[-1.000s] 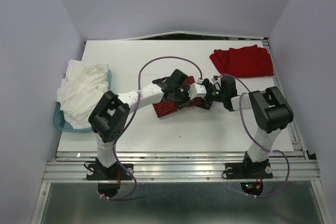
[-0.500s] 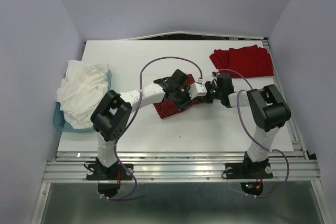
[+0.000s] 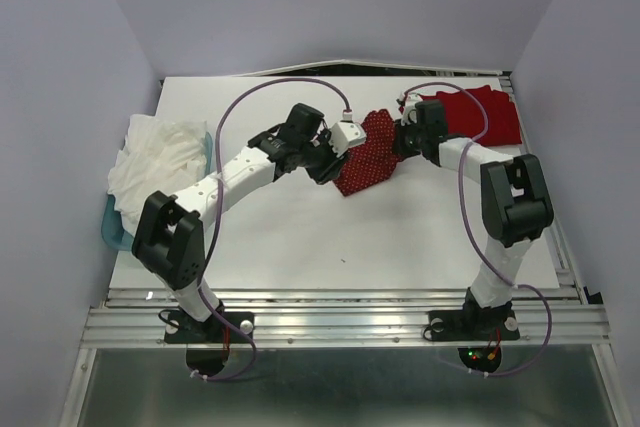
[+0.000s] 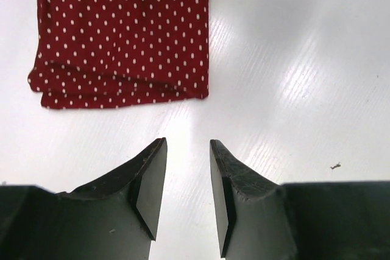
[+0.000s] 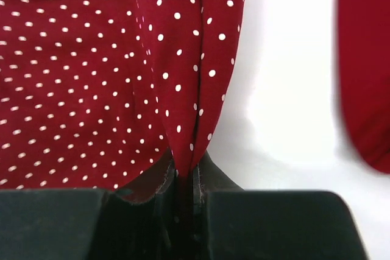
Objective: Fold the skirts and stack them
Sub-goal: Neatly place the folded skirt to the corner
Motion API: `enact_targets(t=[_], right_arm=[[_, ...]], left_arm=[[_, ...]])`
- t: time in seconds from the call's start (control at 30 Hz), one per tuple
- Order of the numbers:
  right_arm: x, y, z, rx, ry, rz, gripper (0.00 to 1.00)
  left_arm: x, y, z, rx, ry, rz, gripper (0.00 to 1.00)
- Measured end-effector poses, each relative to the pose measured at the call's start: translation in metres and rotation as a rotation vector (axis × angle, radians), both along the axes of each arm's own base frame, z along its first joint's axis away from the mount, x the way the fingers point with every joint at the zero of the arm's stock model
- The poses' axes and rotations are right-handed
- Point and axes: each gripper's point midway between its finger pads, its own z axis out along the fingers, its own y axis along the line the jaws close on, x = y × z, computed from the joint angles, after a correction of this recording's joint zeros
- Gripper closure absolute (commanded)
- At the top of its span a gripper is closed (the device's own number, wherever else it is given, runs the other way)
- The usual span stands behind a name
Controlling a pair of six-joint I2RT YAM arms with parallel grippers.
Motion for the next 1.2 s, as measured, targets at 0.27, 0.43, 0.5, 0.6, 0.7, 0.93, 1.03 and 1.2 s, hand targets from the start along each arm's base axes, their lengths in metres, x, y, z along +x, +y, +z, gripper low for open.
enact_targets(t=[0.27, 0.43, 0.5, 0.6, 0.7, 0.93, 1.03, 1.2], right_arm=[[0.049, -0.050, 0.007, -0.236, -0.098, 0.029, 0.99], [0.072, -0.072, 0.033, -0.287, -0.169, 0.009, 0.99], [0.079, -0.081, 0.043, -0.301, -0.193, -0.006, 0.99], [0.090, -0.097, 0.058, -0.311, -0.223, -0.044, 0.99], [0.097, -0.119, 0.068, -0.316, -0.242, -0.091, 0.99], [0.108, -0.168, 0.079, -0.310, -0.248, -0.190, 0.99], [0.112, -0.186, 0.087, -0.291, -0.250, -0.233, 0.99], [0.120, -0.202, 0.108, -0.246, -0.274, -0.280, 0.99]], left_arm=[[-0.011, 0.009, -0.019, 0.028, 0.056, 0.014, 0.53], [-0.014, 0.011, -0.023, 0.033, 0.067, 0.018, 0.53], [-0.014, 0.011, -0.023, 0.033, 0.066, 0.018, 0.53], [-0.015, 0.012, -0.023, 0.034, 0.066, 0.018, 0.53], [-0.015, 0.012, -0.020, 0.030, 0.061, 0.019, 0.53], [-0.016, 0.015, -0.022, 0.033, 0.066, 0.024, 0.52], [-0.016, 0.016, -0.022, 0.035, 0.066, 0.024, 0.52], [-0.016, 0.017, -0.023, 0.039, 0.068, 0.021, 0.52]])
